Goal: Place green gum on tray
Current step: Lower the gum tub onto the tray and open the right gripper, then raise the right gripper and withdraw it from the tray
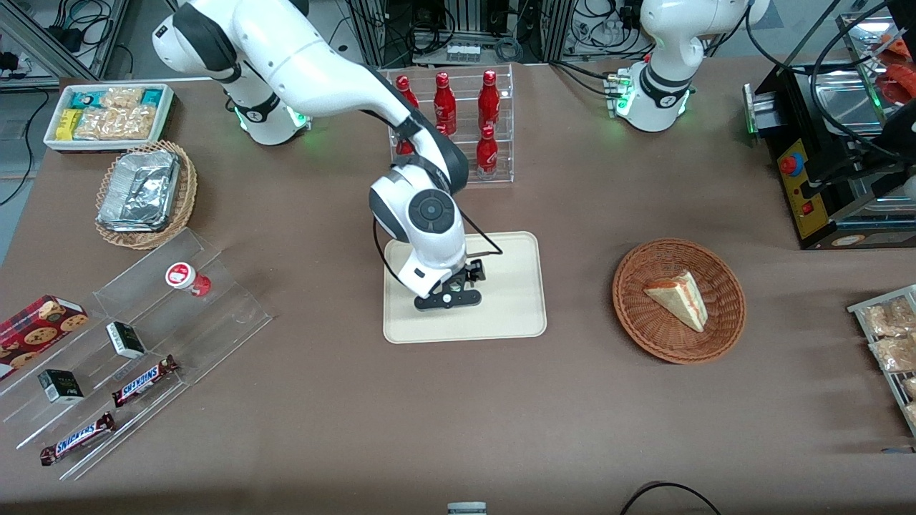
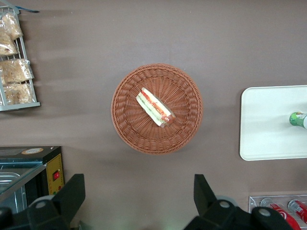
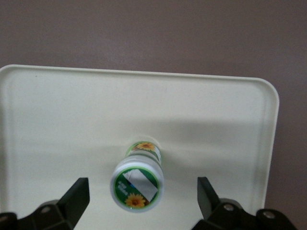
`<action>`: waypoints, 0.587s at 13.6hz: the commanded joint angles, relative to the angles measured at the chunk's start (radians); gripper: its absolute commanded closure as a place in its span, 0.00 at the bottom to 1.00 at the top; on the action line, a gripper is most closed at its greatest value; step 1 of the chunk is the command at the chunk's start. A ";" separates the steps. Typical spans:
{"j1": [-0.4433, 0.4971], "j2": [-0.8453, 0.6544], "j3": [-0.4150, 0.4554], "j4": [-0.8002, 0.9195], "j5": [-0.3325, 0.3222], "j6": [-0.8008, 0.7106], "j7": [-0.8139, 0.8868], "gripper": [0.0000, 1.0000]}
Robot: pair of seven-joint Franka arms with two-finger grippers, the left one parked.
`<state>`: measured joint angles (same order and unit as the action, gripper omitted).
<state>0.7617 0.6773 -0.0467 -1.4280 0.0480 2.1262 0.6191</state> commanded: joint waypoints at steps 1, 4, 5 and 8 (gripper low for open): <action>-0.030 -0.074 0.002 -0.005 -0.013 -0.104 -0.062 0.00; -0.071 -0.137 0.004 -0.009 -0.011 -0.213 -0.129 0.00; -0.085 -0.154 0.004 -0.009 -0.011 -0.244 -0.163 0.00; -0.128 -0.196 0.004 -0.009 -0.011 -0.314 -0.237 0.00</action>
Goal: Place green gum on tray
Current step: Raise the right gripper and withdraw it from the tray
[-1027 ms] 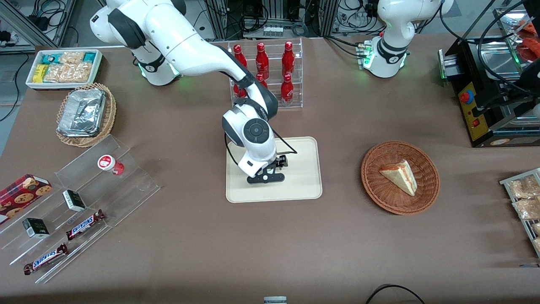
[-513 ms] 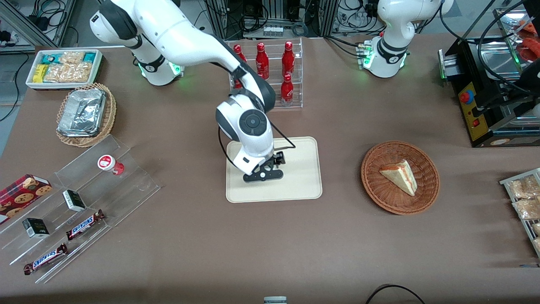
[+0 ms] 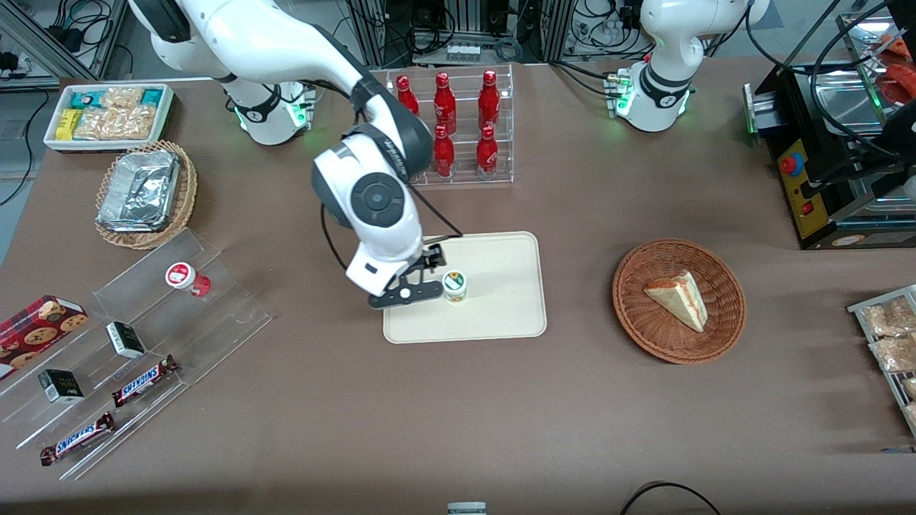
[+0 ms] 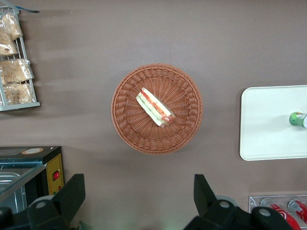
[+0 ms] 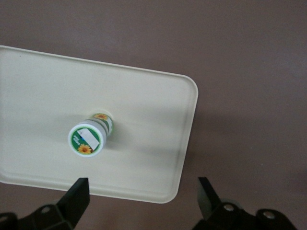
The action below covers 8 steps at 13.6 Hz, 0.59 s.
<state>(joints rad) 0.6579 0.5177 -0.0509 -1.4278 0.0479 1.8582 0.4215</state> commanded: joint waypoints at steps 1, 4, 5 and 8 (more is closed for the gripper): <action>-0.036 -0.044 0.008 -0.010 -0.010 -0.063 -0.058 0.00; -0.082 -0.065 0.008 -0.010 -0.002 -0.094 -0.098 0.00; -0.102 -0.073 0.010 -0.010 0.001 -0.109 -0.111 0.00; -0.171 -0.113 0.011 -0.034 0.003 -0.123 -0.173 0.00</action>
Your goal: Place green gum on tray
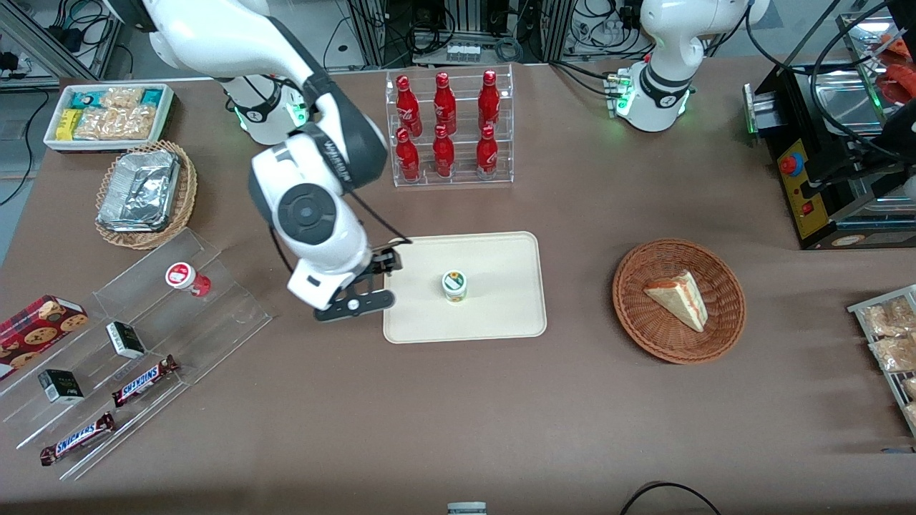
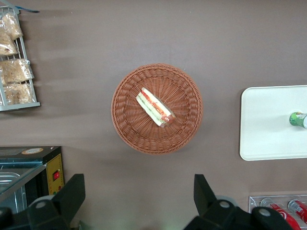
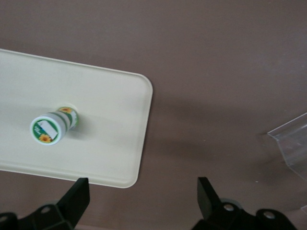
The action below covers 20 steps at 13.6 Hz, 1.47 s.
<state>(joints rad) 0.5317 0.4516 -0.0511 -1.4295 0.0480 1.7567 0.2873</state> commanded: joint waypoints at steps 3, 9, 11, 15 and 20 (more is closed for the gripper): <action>-0.128 -0.111 0.011 -0.075 0.001 -0.022 -0.046 0.00; -0.355 -0.217 0.017 -0.173 -0.005 -0.010 -0.109 0.00; -0.393 -0.269 0.017 -0.239 -0.005 0.009 -0.126 0.00; -0.473 -0.349 0.017 -0.304 -0.007 0.023 -0.221 0.00; -0.533 -0.425 0.017 -0.315 -0.010 -0.072 -0.243 0.00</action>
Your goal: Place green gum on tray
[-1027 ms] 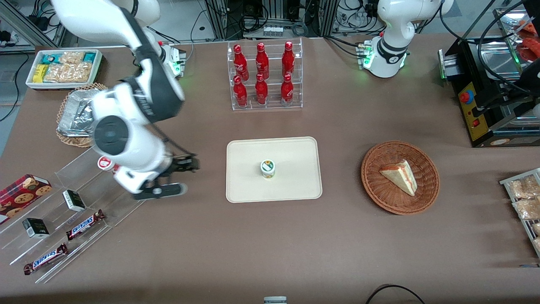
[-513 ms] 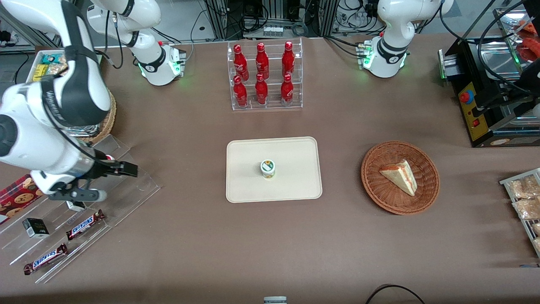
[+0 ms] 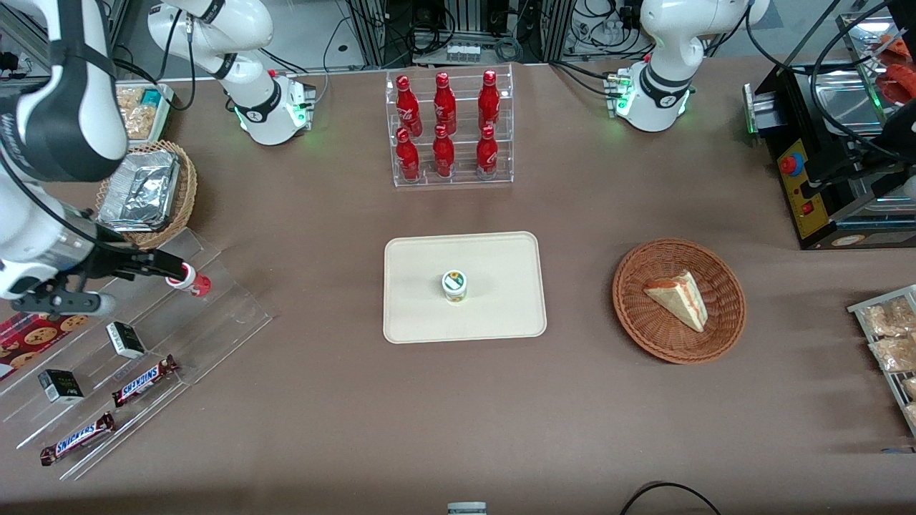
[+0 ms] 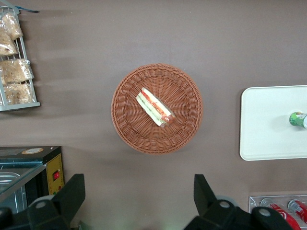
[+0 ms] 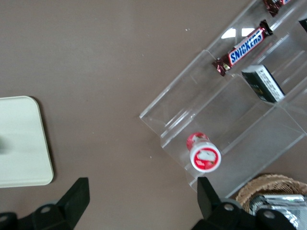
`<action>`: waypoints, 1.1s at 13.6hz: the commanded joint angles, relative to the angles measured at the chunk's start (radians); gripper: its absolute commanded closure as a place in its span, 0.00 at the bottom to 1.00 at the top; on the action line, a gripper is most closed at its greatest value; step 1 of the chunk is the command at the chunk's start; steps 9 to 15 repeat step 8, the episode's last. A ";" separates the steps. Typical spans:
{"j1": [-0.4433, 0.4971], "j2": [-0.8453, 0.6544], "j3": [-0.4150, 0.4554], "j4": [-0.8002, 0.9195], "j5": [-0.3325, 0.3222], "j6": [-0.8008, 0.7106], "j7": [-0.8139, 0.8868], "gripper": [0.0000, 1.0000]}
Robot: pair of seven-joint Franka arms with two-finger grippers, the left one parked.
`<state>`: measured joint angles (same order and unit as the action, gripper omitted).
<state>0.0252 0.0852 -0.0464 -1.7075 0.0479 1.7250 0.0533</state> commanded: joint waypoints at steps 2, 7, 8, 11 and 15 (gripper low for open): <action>-0.031 -0.077 0.013 -0.032 -0.008 -0.087 -0.012 0.00; -0.031 -0.130 0.011 -0.017 -0.016 -0.183 -0.003 0.00; -0.031 -0.130 0.010 -0.008 -0.026 -0.200 -0.006 0.00; -0.031 -0.130 0.010 -0.008 -0.026 -0.200 -0.006 0.00; -0.031 -0.130 0.010 -0.008 -0.026 -0.200 -0.006 0.00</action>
